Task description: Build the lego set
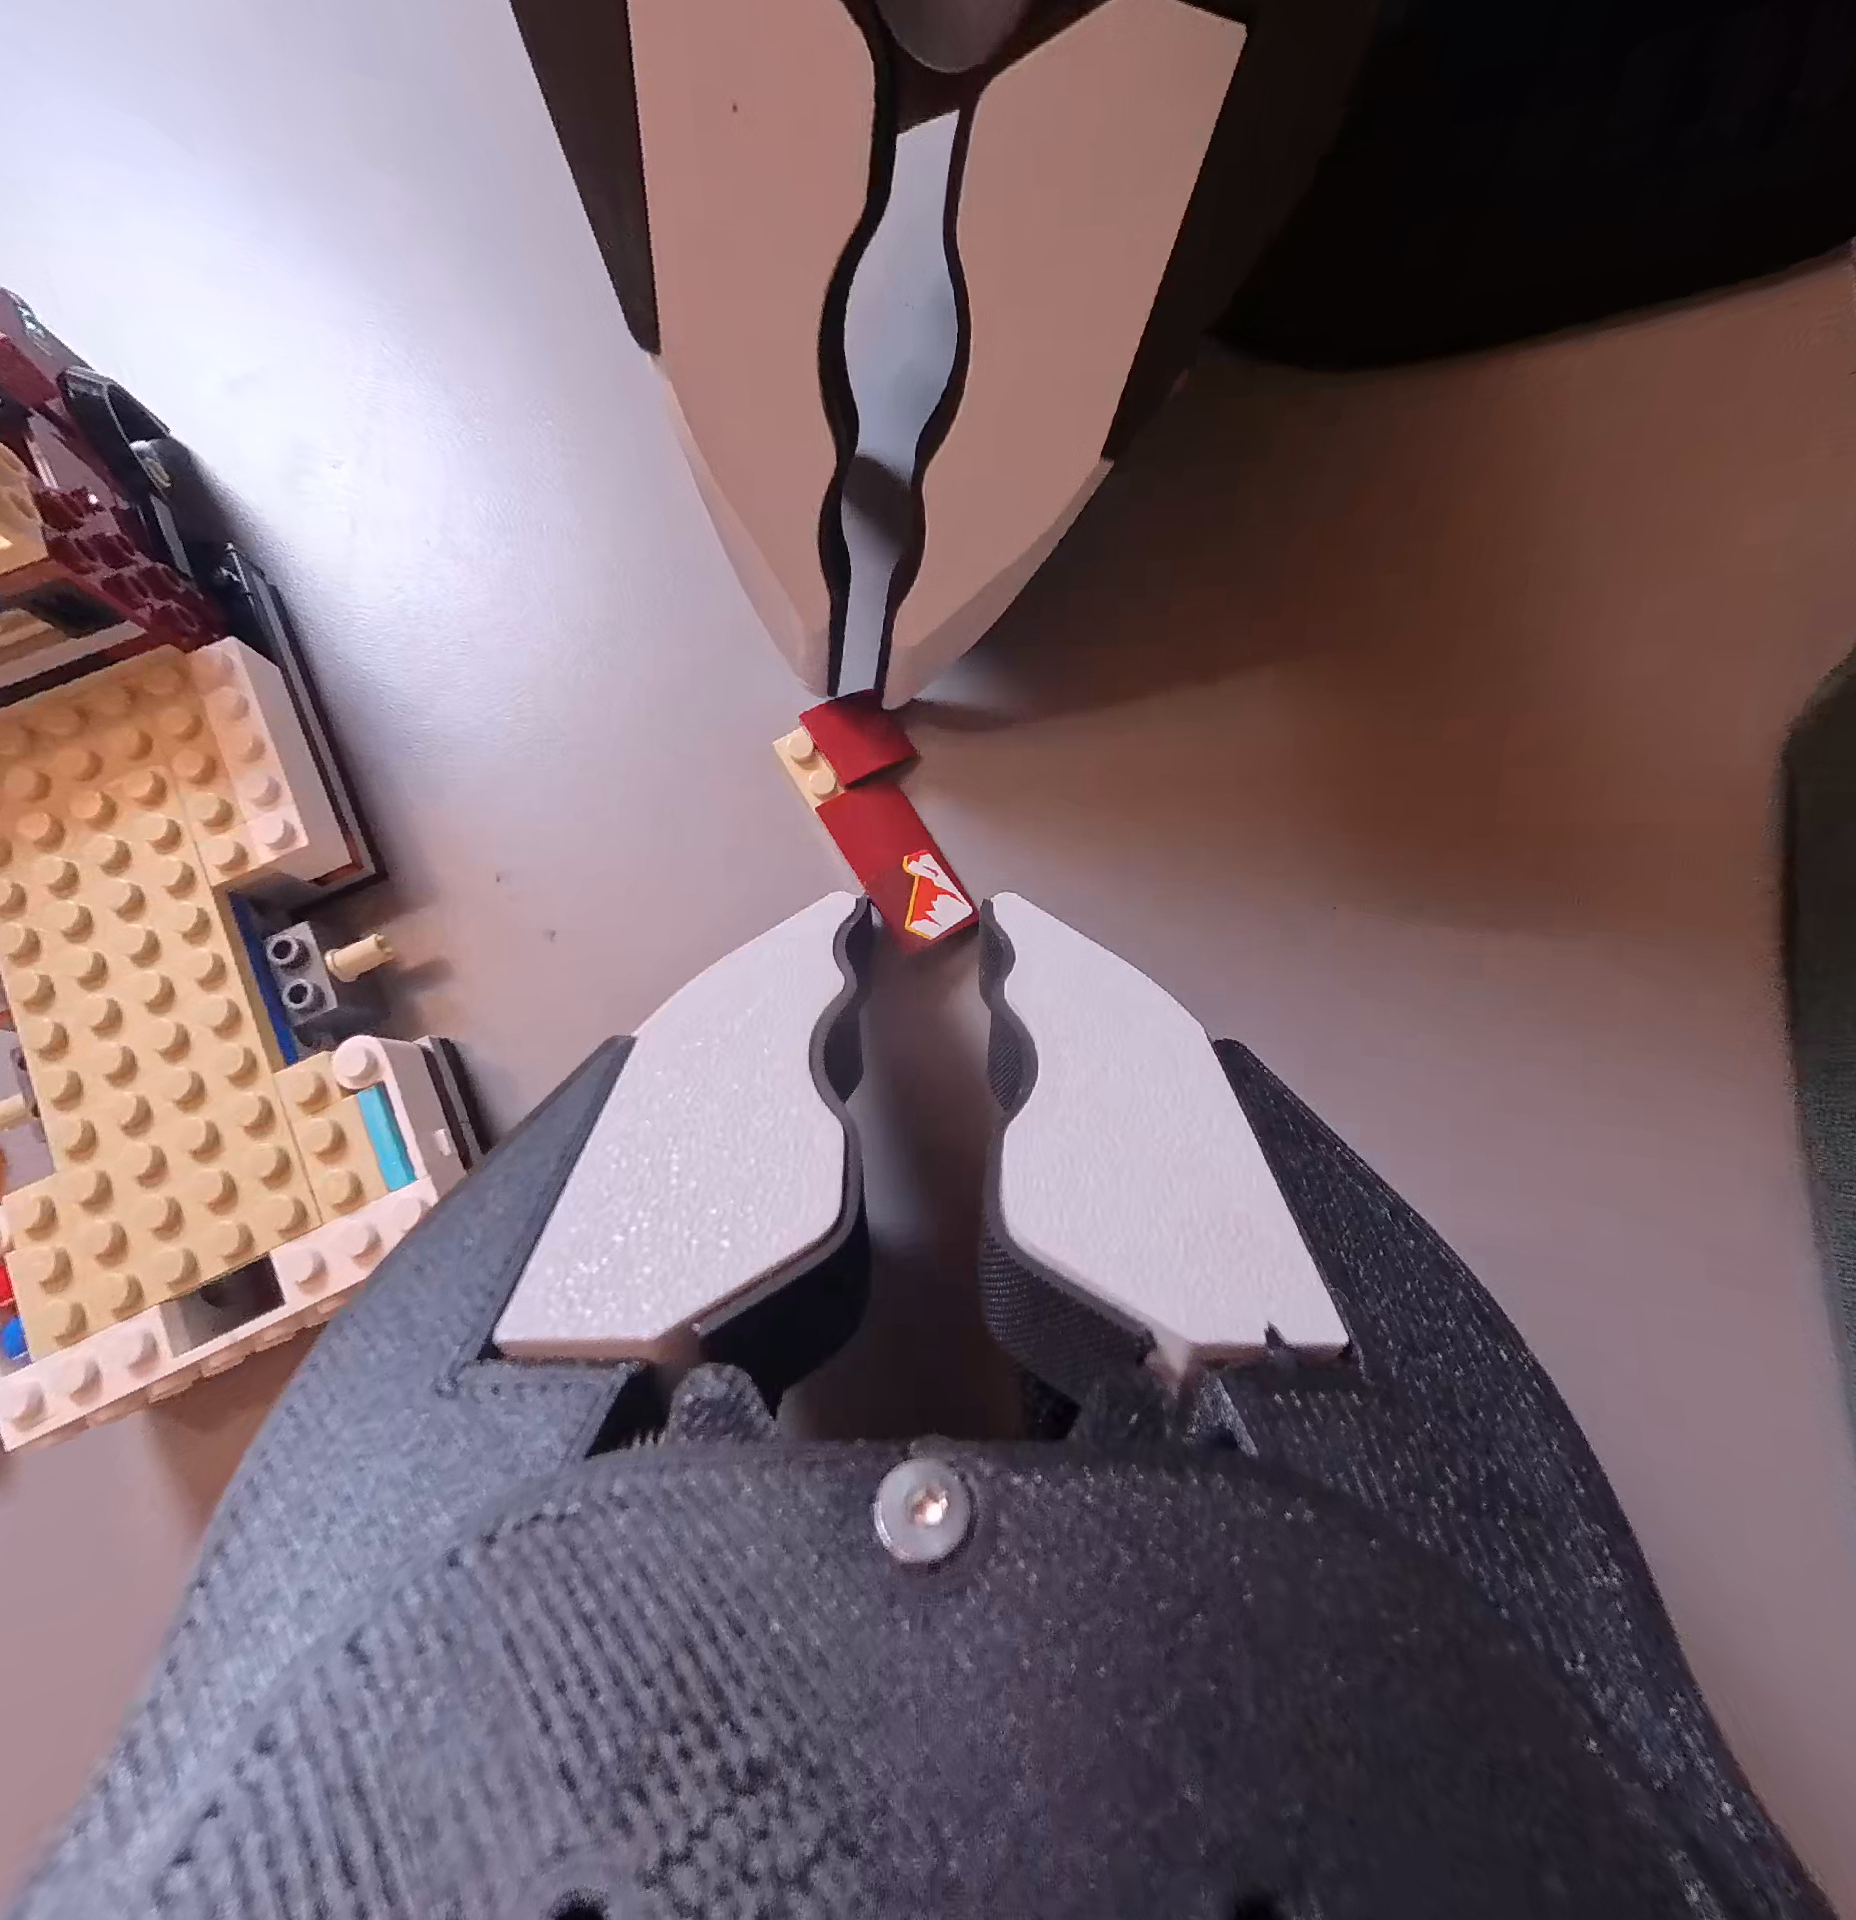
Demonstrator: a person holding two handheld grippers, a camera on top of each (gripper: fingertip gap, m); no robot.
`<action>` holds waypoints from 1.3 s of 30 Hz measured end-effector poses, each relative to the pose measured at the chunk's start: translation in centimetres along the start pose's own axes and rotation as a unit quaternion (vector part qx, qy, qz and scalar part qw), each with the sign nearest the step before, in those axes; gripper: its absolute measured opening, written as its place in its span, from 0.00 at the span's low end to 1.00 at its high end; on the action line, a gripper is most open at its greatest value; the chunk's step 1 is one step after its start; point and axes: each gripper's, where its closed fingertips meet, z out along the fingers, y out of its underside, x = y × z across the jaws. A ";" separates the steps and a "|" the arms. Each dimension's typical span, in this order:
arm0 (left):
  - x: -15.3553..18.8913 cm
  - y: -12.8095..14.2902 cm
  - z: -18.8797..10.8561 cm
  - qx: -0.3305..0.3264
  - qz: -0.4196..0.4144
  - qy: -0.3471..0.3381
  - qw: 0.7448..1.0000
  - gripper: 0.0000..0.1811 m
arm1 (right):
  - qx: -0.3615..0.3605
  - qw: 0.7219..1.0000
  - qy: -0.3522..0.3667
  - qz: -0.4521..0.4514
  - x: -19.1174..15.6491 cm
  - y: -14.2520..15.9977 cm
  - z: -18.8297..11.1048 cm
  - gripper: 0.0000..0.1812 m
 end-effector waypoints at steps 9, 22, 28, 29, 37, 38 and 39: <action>0.1 0.0 0.0 0.002 0.003 0.009 1.000 0.11 | 0.019 0.999 -0.006 0.032 -0.1 -0.3 -0.1 0.03; 0.2 -0.1 0.1 0.000 -0.006 0.002 1.000 0.11 | -0.004 0.997 -0.008 0.082 -0.8 -0.2 0.1 0.12; 0.2 0.0 0.0 -0.001 -0.015 -0.007 1.000 0.11 | -0.016 0.989 0.010 0.146 -0.5 -0.1 0.2 0.06; 0.2 0.0 0.0 -0.001 -0.015 -0.009 1.000 0.11 | -0.015 0.987 0.011 0.157 -0.5 -0.1 0.2 0.06; 0.5 0.0 0.0 0.001 -0.010 -0.005 1.000 0.11 | 0.006 0.977 0.012 0.213 -0.4 -0.5 0.1 0.04; 0.5 0.0 0.0 0.001 -0.010 -0.005 1.000 0.11 | 0.007 0.976 0.012 0.217 -0.3 -0.5 0.1 0.04; 0.5 0.1 0.0 0.001 -0.010 -0.005 1.000 0.11 | 0.007 0.975 0.012 0.222 -0.3 -0.5 0.1 0.04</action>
